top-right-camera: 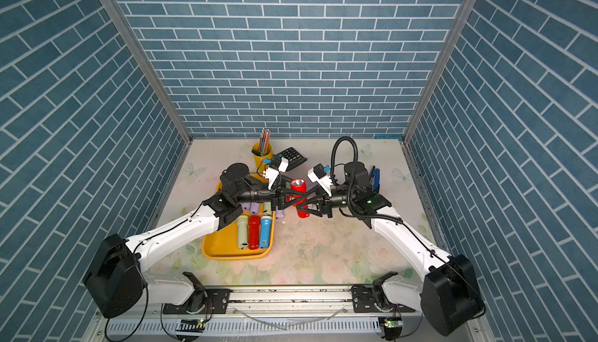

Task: Put the flashlights into the storage boxes
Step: Pick up the flashlight from the center of the board.

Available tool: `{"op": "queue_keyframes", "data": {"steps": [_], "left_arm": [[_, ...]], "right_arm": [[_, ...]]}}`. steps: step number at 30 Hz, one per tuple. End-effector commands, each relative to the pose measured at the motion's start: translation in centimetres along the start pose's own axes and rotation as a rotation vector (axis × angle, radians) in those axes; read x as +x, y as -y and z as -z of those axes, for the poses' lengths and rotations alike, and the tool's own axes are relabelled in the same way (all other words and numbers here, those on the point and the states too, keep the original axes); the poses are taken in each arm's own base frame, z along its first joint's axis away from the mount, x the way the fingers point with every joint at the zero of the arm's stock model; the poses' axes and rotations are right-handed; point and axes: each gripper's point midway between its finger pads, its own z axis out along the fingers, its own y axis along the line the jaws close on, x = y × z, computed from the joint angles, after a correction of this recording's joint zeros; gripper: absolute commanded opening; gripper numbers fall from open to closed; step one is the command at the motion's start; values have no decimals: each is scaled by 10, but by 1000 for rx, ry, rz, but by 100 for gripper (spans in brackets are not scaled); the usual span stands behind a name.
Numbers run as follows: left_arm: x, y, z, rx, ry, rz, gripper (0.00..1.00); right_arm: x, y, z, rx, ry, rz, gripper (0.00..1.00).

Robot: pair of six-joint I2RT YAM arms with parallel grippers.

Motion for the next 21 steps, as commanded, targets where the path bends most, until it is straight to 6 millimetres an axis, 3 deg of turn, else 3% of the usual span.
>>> {"op": "queue_keyframes", "data": {"steps": [1, 3, 4, 5, 9, 15, 21], "left_arm": [[-1, 8, 2, 1, -4, -24, 31], [2, 5, 4, -30, -20, -23, 30], [3, 3, 6, -53, -30, -22, 29], [6, 0, 8, -78, -43, -19, 29], [19, -14, 20, -212, -121, 11, 28], [54, -32, 52, -414, -324, 138, 28], [94, -48, 100, -637, -486, 324, 28]], "right_arm": [[-11, 8, 3, 89, 17, 67, 43], [-8, 12, 5, 132, 19, 66, 55], [-7, 13, 6, 150, 21, 69, 92], [-5, 14, 8, 164, 22, 71, 99], [0, 17, 13, 227, 31, 78, 99], [11, 33, 24, 370, 54, 37, 99], [24, 54, 36, 510, 71, -35, 99]]}}
